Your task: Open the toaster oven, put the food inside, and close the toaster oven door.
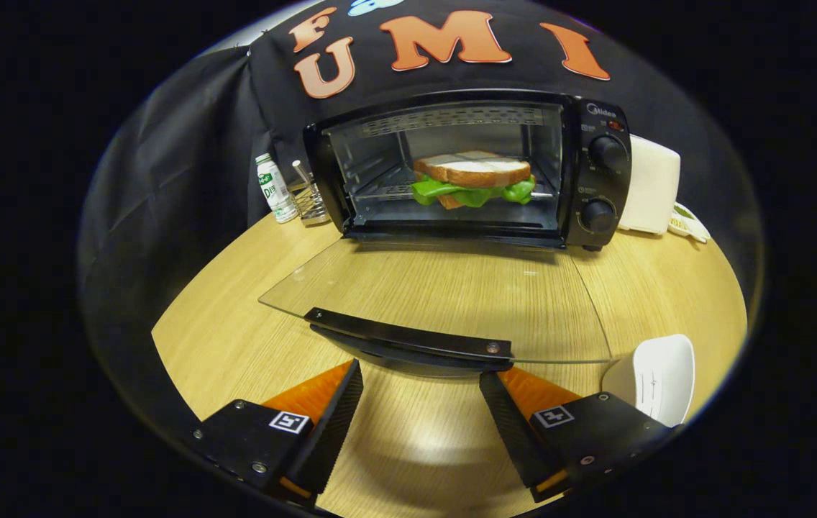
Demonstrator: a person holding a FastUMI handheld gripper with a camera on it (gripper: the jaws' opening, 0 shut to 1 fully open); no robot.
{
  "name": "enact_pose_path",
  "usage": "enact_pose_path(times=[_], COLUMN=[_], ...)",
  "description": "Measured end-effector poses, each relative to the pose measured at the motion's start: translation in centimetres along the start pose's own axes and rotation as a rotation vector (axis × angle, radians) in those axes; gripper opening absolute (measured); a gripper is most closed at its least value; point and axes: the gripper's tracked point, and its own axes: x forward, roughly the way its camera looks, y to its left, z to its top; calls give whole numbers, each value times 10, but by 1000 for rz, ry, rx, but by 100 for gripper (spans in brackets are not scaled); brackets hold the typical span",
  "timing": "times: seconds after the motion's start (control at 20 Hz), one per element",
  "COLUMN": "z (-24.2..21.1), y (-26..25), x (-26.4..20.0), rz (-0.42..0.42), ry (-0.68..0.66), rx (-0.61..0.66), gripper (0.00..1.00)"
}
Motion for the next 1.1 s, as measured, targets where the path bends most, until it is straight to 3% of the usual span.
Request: enact_pose_path(times=[0.3, 0.75, 1.1], z=[51, 153, 229], y=[0, -29, -32], x=[1, -5, -66], rz=[-20, -147, -162], ry=[-82, -271, -498], rx=[-21, -71, -82], gripper=[97, 99, 98])
